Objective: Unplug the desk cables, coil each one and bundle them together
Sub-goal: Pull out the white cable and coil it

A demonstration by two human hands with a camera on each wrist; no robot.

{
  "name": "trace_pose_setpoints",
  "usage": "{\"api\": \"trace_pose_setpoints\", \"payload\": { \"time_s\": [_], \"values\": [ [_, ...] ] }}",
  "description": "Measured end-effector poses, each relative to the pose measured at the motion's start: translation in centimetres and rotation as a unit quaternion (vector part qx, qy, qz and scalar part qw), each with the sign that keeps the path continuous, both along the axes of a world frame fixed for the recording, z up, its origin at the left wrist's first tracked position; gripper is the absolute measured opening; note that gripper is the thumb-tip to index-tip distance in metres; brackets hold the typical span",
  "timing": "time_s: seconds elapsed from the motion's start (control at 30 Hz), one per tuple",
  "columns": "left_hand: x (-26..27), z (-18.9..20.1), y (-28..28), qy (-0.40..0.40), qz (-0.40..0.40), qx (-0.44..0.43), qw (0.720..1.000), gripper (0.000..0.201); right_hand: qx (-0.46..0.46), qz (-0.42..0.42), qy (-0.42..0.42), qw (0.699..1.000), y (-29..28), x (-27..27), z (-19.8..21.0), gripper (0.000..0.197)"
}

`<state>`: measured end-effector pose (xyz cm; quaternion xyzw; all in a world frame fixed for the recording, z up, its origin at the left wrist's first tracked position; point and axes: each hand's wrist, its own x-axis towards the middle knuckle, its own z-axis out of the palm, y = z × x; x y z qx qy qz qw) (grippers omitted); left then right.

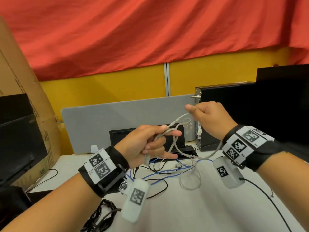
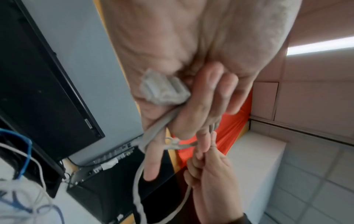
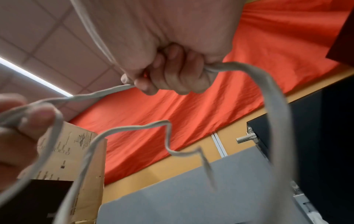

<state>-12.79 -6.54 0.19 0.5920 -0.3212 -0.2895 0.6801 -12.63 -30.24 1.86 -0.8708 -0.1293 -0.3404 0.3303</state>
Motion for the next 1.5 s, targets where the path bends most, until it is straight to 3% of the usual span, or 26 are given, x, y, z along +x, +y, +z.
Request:
{"api": "trace_pose_setpoints", "payload": {
  "time_s": [0.17, 0.4, 0.63, 0.77, 0.9, 1.03, 1.13, 1.2, 1.33, 1.4, 1.5],
  "values": [
    [-0.9, 0.7, -0.4, 0.028, -0.025, -0.113, 0.993, 0.042, -0.057, 0.002, -0.007, 0.998, 0.6, -0.1, -0.5, 0.047],
    [-0.4, 1.6, -1.0, 0.002, 0.016, -0.208, 0.978, 0.045, -0.174, 0.036, 0.053, 0.983, 2.7, -0.8, -3.2, 0.025],
    [0.7, 0.7, -1.4, -0.047, 0.097, -0.184, 0.977, 0.038, -0.169, 0.088, 0.179, 0.965, 4.9, -1.4, -6.1, 0.012],
    [1.6, -0.7, -1.9, -0.074, 0.154, -0.147, 0.974, 0.049, -0.188, 0.093, 0.231, 0.950, 6.2, -2.2, -6.4, 0.028],
    [1.9, -1.3, -2.0, -0.147, 0.173, -0.067, 0.972, 0.054, -0.099, 0.127, 0.274, 0.948, 6.6, -3.1, -5.4, 0.011],
    [3.2, -1.3, -1.4, -0.218, 0.188, 0.030, 0.957, 0.050, 0.014, 0.229, 0.409, 0.883, 6.3, -4.2, -5.2, 0.007],
    [3.7, -1.8, -0.4, -0.232, 0.174, 0.081, 0.954, 0.035, 0.086, 0.308, 0.445, 0.836, 5.6, -4.4, -4.7, 0.037],
    [3.6, -2.3, 0.0, -0.227, 0.153, 0.101, 0.956, 0.023, 0.131, 0.363, 0.441, 0.811, 4.8, -4.3, -4.0, 0.047],
    [3.2, -2.9, -0.2, -0.220, 0.120, 0.159, 0.955, 0.016, 0.198, 0.428, 0.408, 0.781, 3.9, -3.9, -2.5, 0.018],
    [3.0, -2.8, -0.5, -0.218, 0.103, 0.185, 0.953, 0.024, 0.271, 0.466, 0.408, 0.737, 3.6, -3.3, -2.1, 0.017],
    [2.5, -2.4, -0.9, -0.193, 0.092, 0.166, 0.963, 0.021, 0.358, 0.503, 0.418, 0.667, 2.8, -2.2, -1.7, 0.020]
  ]
}}
